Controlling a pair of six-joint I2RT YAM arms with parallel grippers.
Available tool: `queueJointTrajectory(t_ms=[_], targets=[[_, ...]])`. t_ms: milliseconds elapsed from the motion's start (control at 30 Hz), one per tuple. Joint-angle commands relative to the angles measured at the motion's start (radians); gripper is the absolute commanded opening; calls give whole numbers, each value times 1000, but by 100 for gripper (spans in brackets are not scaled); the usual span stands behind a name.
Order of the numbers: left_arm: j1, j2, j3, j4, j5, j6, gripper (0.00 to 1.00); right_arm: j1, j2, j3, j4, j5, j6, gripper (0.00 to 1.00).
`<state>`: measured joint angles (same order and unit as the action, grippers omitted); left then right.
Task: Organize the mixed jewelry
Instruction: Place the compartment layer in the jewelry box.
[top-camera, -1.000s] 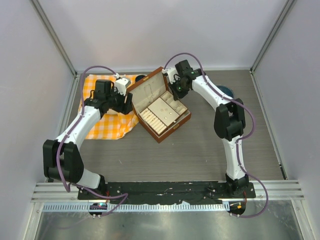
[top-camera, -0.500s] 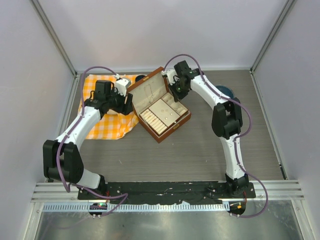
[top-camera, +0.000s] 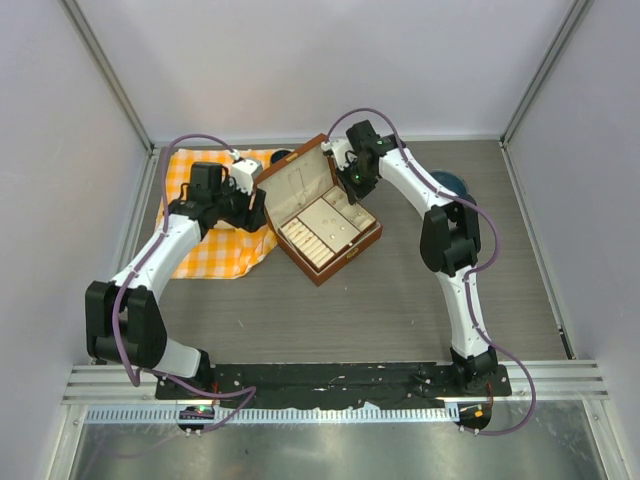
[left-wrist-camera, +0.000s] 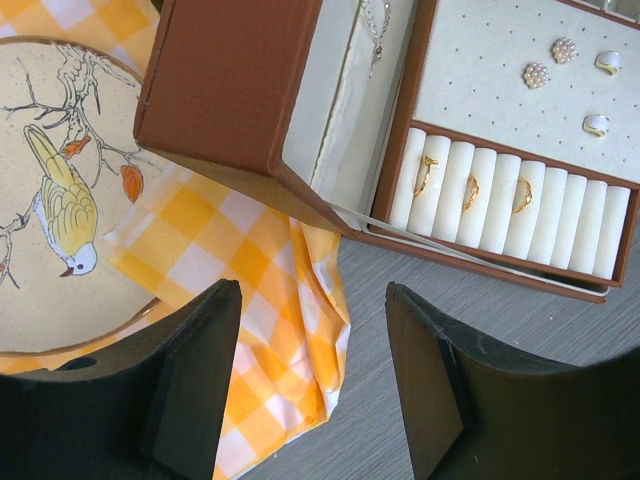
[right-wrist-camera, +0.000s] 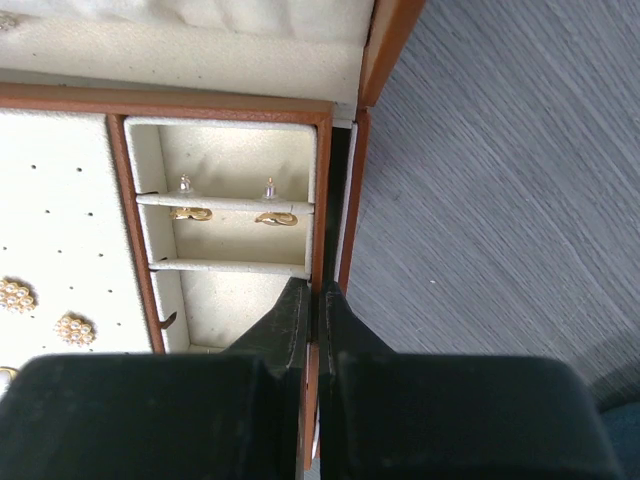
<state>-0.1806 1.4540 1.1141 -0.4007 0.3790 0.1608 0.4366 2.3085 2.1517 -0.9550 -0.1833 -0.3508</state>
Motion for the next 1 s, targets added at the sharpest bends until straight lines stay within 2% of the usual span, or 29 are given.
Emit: queueJointTrajectory(t_ms=[0, 967], targets=[[7, -46, -5, 37, 27, 11, 64, 5, -21, 30, -33, 21, -39, 1], [7, -49, 0, 30, 47, -6, 64, -6, -52, 59, -120, 39, -63, 1]])
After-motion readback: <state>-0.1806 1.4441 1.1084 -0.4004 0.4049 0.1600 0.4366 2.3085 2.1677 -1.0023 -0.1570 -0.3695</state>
